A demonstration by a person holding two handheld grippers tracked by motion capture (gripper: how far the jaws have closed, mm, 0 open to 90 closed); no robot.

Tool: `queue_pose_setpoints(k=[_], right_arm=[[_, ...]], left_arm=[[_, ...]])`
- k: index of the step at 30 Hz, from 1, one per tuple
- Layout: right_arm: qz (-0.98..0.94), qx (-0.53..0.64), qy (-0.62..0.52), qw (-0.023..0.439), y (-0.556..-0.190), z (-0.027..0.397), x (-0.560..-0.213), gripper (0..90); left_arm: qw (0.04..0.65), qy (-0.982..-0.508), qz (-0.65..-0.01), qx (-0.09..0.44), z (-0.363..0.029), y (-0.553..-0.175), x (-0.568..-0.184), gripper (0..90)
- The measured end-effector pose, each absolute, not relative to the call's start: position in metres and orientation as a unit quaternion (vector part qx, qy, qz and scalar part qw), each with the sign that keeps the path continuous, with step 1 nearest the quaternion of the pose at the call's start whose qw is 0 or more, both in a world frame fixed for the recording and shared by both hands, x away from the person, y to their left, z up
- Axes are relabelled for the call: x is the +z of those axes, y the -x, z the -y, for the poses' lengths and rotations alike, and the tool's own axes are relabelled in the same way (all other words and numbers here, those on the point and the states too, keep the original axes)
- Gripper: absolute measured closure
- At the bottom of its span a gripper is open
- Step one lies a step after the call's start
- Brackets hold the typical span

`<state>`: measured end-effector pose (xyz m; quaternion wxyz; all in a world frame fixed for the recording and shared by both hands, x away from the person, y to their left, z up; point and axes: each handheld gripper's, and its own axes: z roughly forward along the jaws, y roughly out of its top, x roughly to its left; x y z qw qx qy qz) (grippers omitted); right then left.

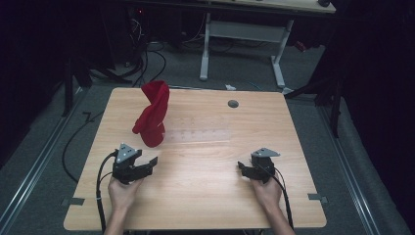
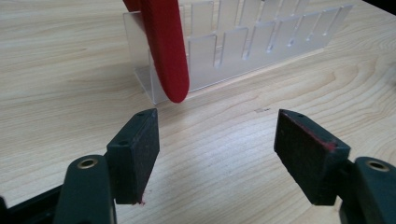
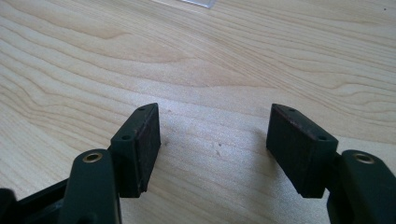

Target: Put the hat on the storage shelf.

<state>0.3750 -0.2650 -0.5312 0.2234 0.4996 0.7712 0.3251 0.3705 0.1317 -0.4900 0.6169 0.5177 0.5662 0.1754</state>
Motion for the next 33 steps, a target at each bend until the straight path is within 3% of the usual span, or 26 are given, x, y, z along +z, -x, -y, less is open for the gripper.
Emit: queue_pose_setpoints(k=[33], right_arm=[[-0.772,0.325,-0.499,0.223,-0.374,0.264,-0.531,35.3]], left_arm=[[0.619,-0.547,-0.546,0.142,-0.104,-0.359,-0.498,30.7]])
